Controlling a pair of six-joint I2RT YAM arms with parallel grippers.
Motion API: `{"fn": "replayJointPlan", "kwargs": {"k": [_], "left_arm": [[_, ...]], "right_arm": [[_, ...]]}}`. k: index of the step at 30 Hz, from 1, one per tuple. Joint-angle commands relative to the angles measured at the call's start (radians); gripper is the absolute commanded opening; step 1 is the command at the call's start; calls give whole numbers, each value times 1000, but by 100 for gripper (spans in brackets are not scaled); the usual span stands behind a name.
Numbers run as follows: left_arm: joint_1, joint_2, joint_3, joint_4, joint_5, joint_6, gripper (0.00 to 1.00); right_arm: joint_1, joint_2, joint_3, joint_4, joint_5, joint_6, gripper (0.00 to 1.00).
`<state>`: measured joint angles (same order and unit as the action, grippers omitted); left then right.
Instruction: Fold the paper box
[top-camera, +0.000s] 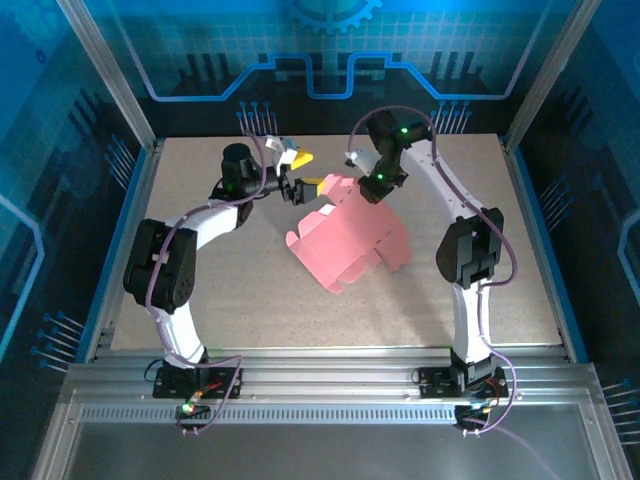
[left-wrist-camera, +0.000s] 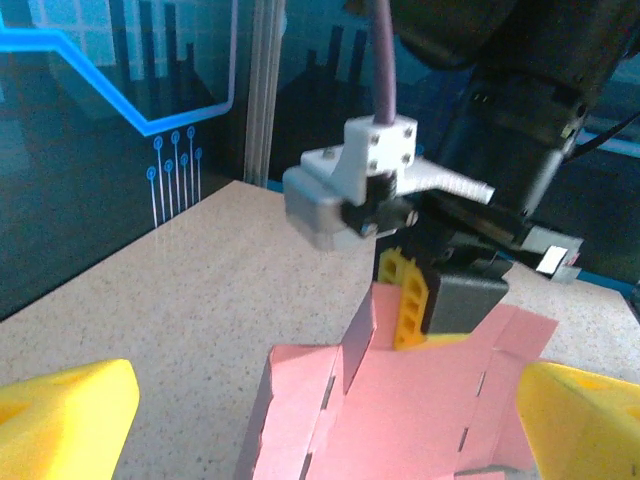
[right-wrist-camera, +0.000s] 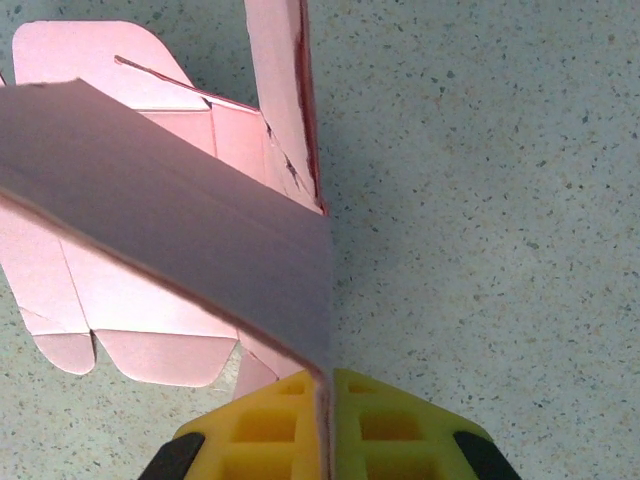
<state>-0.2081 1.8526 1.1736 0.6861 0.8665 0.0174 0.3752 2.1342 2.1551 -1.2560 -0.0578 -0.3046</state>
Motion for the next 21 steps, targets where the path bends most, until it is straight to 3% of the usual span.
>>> {"fn": "replayJointPlan", "kwargs": {"k": [1, 11, 21], "left_arm": [[9, 42, -13, 23, -23, 12, 99], [63, 86, -104, 193, -102, -139, 99], [104, 78, -150, 206, -209, -194, 99]], "right_arm": [[24, -5, 5, -1, 33, -19, 0], [122, 87, 71, -35, 400, -36, 0], [196, 155, 51, 10, 591, -43, 0]]}}
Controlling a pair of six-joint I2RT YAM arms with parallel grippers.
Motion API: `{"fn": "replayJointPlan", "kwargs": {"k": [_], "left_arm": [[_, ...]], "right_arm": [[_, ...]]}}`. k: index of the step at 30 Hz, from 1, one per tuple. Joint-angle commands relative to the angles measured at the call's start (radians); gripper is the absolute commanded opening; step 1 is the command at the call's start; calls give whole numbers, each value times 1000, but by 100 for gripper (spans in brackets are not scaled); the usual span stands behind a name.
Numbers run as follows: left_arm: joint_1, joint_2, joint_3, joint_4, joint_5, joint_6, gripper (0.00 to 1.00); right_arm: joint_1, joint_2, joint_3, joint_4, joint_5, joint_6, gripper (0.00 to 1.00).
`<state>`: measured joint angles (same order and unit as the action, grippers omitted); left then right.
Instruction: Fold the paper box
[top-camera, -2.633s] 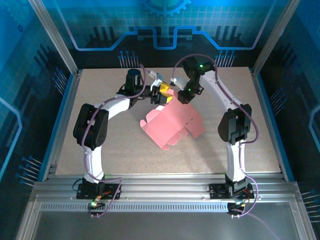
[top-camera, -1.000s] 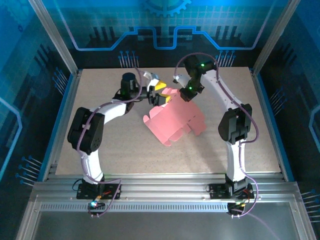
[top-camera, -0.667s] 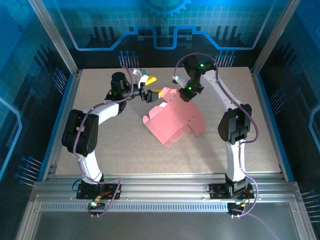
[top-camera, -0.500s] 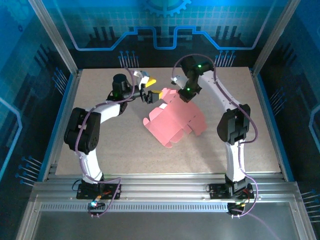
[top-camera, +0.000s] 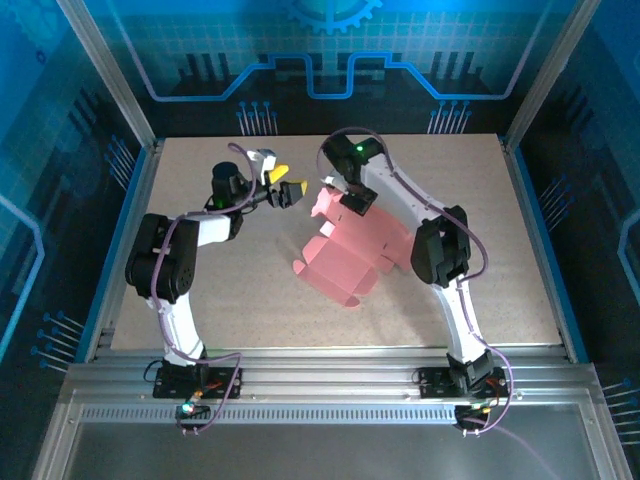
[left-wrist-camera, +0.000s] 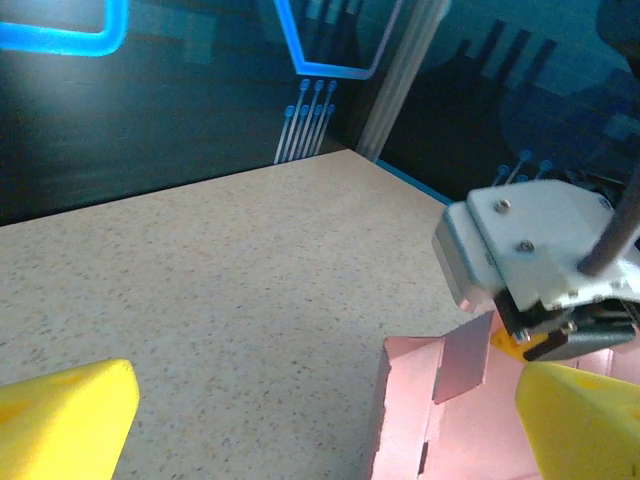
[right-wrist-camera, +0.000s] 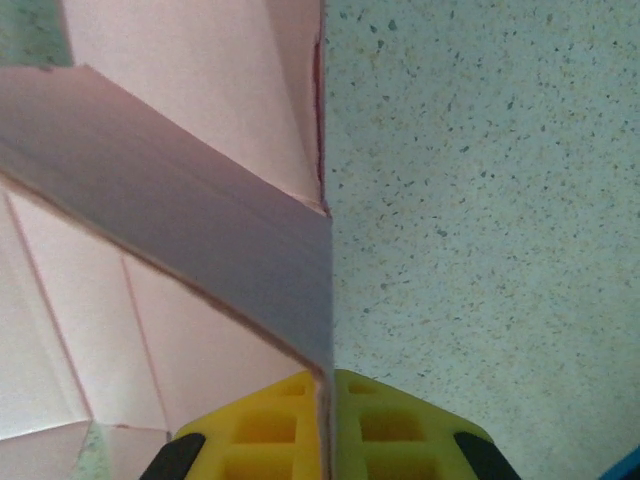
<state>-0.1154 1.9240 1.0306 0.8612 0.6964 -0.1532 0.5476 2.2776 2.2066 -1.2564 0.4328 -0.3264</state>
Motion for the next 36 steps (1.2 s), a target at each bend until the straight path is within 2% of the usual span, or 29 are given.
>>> {"fn": "replayJointPlan", "kwargs": {"k": [1, 7, 11, 13, 15, 20, 28, 32, 36], "left_arm": [[11, 6, -7, 29, -36, -25, 99], [11, -6, -34, 29, -10, -5, 99], [10, -3, -51, 59, 28, -19, 99], [5, 0, -45, 44, 46, -10, 99], [-16, 0, -36, -17, 49, 45, 99], [-77, 17, 6, -222, 36, 228, 98], [-82, 54, 83, -373, 136, 296, 77], [-81, 66, 148, -537, 151, 353, 62], [-80, 97, 228, -678, 205, 413, 54]], "right_arm": [[31, 15, -6, 15, 111, -21, 0], [54, 25, -29, 38, 111, -5, 0], [39, 14, -4, 27, -17, 4, 3], [30, 15, 18, 22, -8, 3, 1], [25, 12, 25, 20, -6, -9, 1], [4, -15, 15, 14, -142, -20, 1], [-11, -33, 37, 3, -213, -42, 1], [-11, -38, 42, 2, -212, -51, 1], [-10, -53, 38, 9, -207, -62, 0]]}}
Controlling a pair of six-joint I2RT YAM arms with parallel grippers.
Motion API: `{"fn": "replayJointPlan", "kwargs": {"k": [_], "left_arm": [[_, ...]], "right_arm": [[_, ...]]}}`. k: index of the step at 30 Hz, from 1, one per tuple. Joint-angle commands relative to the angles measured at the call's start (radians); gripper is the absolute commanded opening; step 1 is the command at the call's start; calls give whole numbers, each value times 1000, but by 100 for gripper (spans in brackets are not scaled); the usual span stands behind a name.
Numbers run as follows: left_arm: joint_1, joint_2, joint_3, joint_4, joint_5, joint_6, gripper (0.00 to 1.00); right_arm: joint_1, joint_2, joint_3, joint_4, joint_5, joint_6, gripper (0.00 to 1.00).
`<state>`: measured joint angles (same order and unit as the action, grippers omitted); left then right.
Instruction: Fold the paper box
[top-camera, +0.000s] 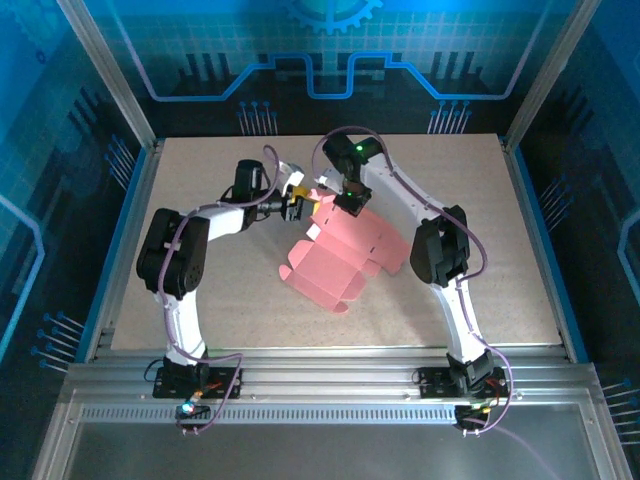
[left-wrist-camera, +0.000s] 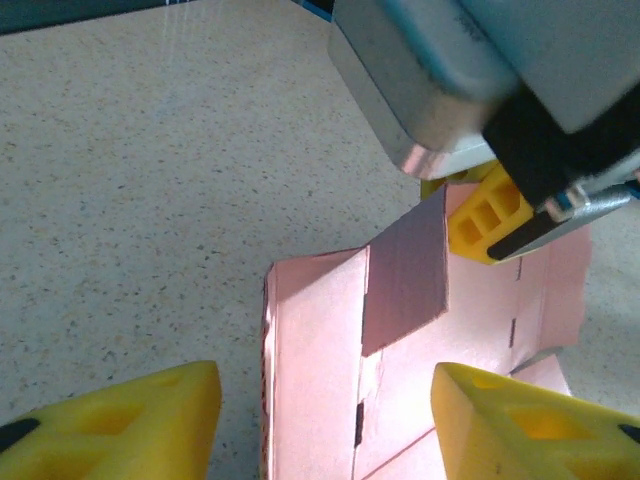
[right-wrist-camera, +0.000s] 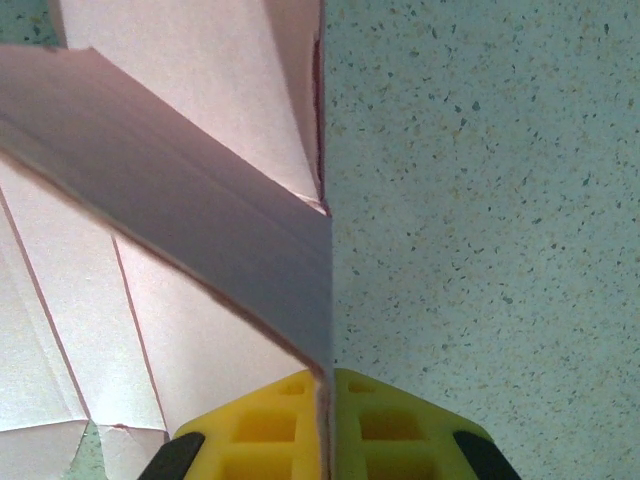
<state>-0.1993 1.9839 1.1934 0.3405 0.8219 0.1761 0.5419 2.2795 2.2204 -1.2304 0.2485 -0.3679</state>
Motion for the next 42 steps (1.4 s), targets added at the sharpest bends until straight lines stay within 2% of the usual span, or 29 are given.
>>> {"fn": "replayJointPlan", "kwargs": {"k": [1, 3, 7, 9, 13, 15, 17, 19, 20, 21, 23, 25, 29, 30, 32, 35, 36, 37, 39, 40, 42], "left_arm": [[4, 48, 92, -198, 96, 97, 50], [3, 70, 143, -267, 112, 112, 43], [2, 85, 179, -296, 114, 120, 36], [2, 87, 194, -301, 111, 122, 25], [3, 92, 193, -288, 112, 124, 11], [3, 92, 189, -274, 111, 124, 0], [3, 87, 179, -245, 111, 127, 0], [3, 81, 164, -215, 107, 142, 0], [3, 79, 159, -204, 105, 146, 0], [3, 79, 159, -197, 108, 150, 0], [3, 81, 157, -182, 115, 166, 0], [4, 82, 151, -151, 115, 158, 0], [5, 93, 158, -138, 135, 155, 0], [5, 93, 153, -125, 141, 153, 0], [5, 90, 139, -96, 141, 147, 0], [5, 87, 137, -88, 140, 145, 0], [5, 83, 133, -79, 143, 147, 3], [5, 81, 125, -58, 149, 148, 14], [6, 68, 102, -4, 160, 137, 38], [6, 56, 90, 14, 164, 133, 55], [5, 31, 54, 64, 176, 150, 67]], "right_arm": [[-3, -58, 26, -17, -16, -24, 0], [2, -57, 27, -19, 6, -40, 0], [14, -42, 49, -36, 90, -68, 0], [15, -37, 65, -44, 93, -72, 0], [18, -31, 80, -48, 117, -76, 0], [19, -31, 88, -59, 110, -75, 0], [20, -36, 90, -60, 86, -72, 2], [19, -44, 88, -64, 55, -68, 7], [20, -50, 88, -67, 33, -67, 21], [20, -57, 81, -70, 7, -72, 31], [18, -74, 61, -60, -34, -75, 40], [12, -79, 58, -60, -63, -67, 42], [0, -83, 33, -44, -64, -54, 35], [-2, -83, 28, -45, -66, -51, 30], [-6, -88, 19, -43, -78, -48, 14], [-10, -101, 5, -32, -93, -45, 0], [-10, -108, 1, -22, -88, -43, 0], [-10, -113, -3, -17, -81, -42, 0], [-8, -127, -19, -2, -56, -48, 0], [-6, -134, -32, 6, -35, -53, 0], [-4, -160, -76, 43, 10, -71, 0]]}}
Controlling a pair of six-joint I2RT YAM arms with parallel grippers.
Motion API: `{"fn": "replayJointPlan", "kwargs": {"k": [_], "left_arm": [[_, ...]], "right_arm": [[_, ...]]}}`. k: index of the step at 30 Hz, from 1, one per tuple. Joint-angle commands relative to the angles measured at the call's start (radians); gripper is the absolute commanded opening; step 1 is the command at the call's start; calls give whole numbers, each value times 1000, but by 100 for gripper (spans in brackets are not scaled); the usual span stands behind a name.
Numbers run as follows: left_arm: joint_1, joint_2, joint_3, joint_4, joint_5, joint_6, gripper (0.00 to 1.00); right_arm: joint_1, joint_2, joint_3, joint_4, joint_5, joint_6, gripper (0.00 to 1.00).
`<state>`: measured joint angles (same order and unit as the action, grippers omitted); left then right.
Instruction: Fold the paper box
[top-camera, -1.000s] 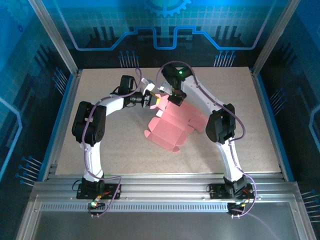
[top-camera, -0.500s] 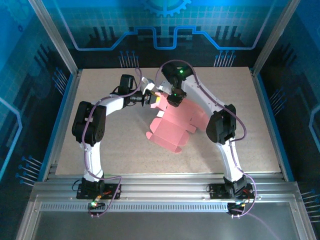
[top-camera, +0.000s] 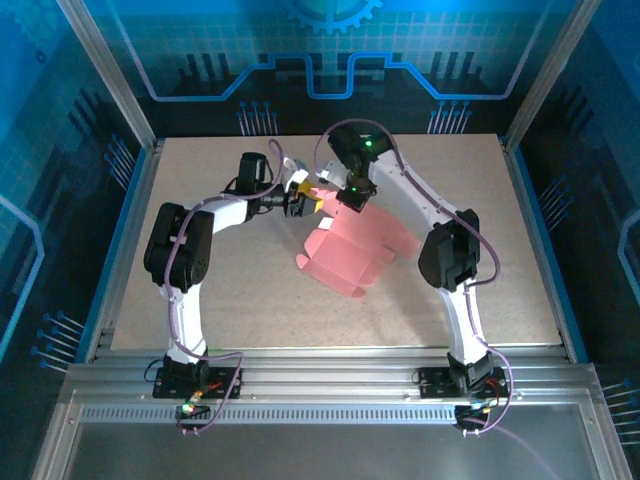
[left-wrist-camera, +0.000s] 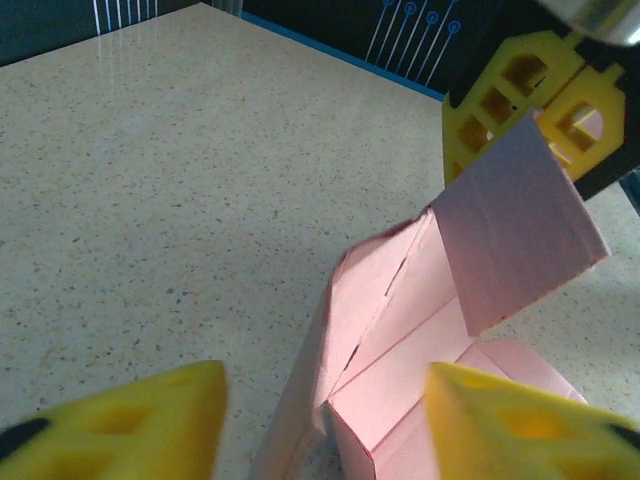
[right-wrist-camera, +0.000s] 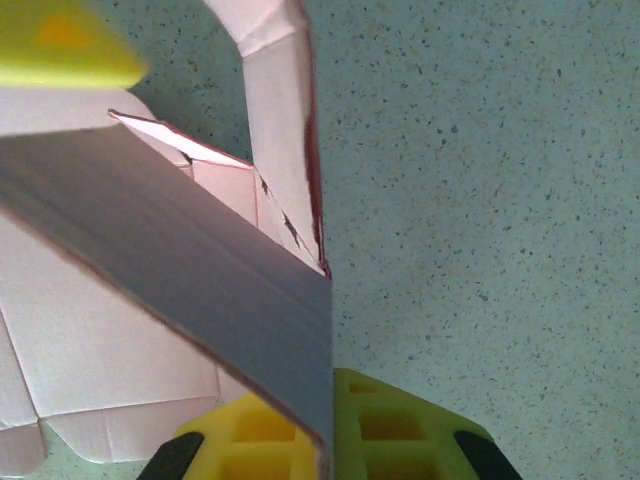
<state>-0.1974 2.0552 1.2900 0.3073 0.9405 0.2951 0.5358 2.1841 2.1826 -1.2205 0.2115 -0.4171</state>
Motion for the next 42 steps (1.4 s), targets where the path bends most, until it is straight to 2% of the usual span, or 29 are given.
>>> {"fn": "replayJointPlan", "kwargs": {"k": [1, 4, 7, 8, 12, 14, 18, 27, 28, 31, 34, 35, 38, 39, 41, 42], "left_arm": [[4, -54, -58, 119, 57, 41, 72], [7, -80, -60, 56, 47, 111, 74], [3, -106, -80, 22, 11, 201, 70], [3, -111, -91, 42, 8, 215, 65], [0, -94, -108, 161, 55, 193, 33], [-4, -79, -92, 168, 69, 176, 14], [-21, -75, -87, 141, 70, 222, 0], [-42, -92, -103, 110, 7, 402, 0], [-43, -92, -106, 122, -5, 399, 0], [-45, -81, -161, 282, -10, 417, 0], [-42, -51, -233, 519, 9, 407, 0], [-40, -40, -240, 563, 24, 390, 0], [-39, -26, -233, 587, 49, 379, 0], [-39, -26, -233, 589, 48, 381, 0], [-40, -29, -233, 585, 48, 389, 0], [-39, -30, -235, 579, 48, 402, 0]], "right_arm": [[3, -81, -64, 51, 59, -30, 0], [4, -141, -157, 155, 79, -57, 0], [14, -204, -258, 252, 78, -109, 0], [23, -231, -301, 291, 86, -139, 0], [32, -288, -390, 368, 91, -172, 0], [33, -295, -403, 376, 91, -174, 0], [34, -306, -418, 388, 95, -173, 0], [46, -340, -466, 423, 93, -204, 0], [47, -341, -470, 422, 89, -207, 2], [49, -342, -477, 414, 71, -204, 18], [50, -342, -481, 405, 62, -195, 21], [50, -343, -484, 402, 60, -194, 26], [49, -348, -494, 397, 56, -191, 28], [48, -352, -496, 393, 57, -189, 32], [46, -362, -505, 390, 55, -184, 32], [40, -371, -506, 389, 48, -176, 36]]}}
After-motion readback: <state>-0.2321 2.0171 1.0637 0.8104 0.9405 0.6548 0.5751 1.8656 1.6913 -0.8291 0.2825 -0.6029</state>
